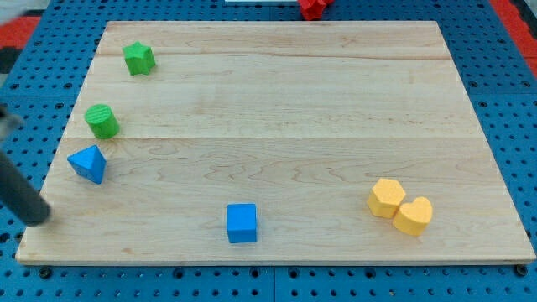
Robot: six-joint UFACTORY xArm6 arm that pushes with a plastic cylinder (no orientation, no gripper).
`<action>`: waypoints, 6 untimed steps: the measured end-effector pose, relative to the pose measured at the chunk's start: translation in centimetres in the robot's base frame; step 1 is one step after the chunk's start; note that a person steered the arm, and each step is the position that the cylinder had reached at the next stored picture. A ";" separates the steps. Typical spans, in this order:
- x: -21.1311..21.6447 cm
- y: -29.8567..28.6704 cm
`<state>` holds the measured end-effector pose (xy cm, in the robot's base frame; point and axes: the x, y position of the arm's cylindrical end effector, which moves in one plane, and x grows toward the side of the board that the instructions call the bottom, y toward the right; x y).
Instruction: Push the blue triangle to the top left of the blue cube
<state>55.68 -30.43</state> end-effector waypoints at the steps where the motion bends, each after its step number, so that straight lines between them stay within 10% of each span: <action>1: -1.7 0.0; 6: -7.5 1.7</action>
<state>48.18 -28.69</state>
